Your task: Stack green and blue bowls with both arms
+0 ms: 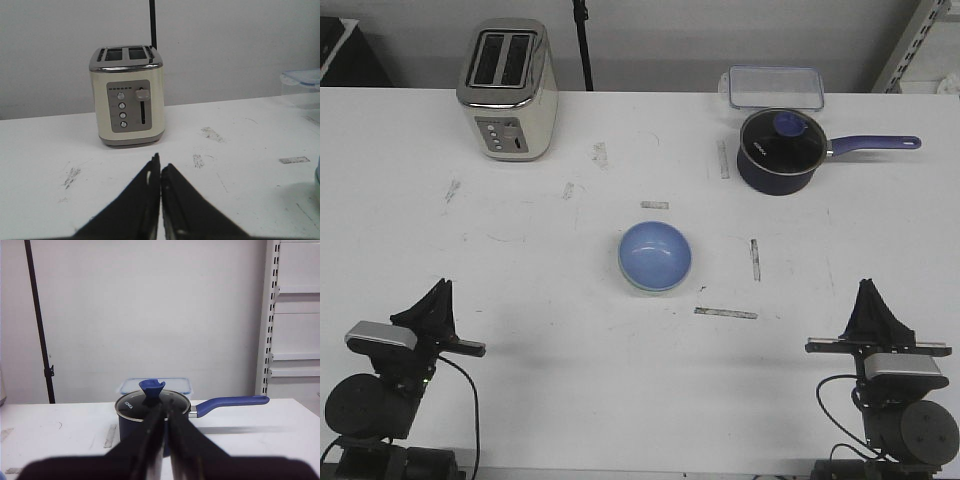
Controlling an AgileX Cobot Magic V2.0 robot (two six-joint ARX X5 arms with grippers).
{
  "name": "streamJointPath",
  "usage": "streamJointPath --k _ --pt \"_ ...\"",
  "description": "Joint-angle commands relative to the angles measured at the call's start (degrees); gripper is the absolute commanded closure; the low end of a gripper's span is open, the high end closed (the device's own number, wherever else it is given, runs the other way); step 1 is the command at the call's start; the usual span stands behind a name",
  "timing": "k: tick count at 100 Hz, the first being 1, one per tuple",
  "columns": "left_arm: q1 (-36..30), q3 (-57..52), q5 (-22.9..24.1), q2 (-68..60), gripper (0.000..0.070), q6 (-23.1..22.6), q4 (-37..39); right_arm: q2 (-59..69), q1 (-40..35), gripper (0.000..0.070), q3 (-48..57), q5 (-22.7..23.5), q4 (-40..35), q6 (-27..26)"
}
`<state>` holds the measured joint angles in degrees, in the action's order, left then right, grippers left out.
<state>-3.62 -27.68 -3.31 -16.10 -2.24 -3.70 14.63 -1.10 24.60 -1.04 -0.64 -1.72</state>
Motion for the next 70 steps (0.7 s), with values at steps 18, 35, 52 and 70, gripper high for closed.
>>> streamJointPath --k 18,35,52,70 --pt "0.4 -0.2 1.9 0.5 0.0699 -0.1 0.9 -0.1 0.0 0.0697 0.0 0.1 0.6 0.3" --pt "2.8 4.6 1.8 1.2 0.0698 0.0 6.5 -0.1 0.0 0.0697 0.0 0.1 0.6 0.3" --pt "4.1 11.3 1.4 3.8 0.0698 0.4 12.0 -0.1 0.0 0.0697 0.0 0.1 0.6 0.3" --pt "4.1 17.4 1.4 8.1 0.0698 0.4 12.8 -0.1 0.0 0.0697 0.0 0.1 0.6 0.3"
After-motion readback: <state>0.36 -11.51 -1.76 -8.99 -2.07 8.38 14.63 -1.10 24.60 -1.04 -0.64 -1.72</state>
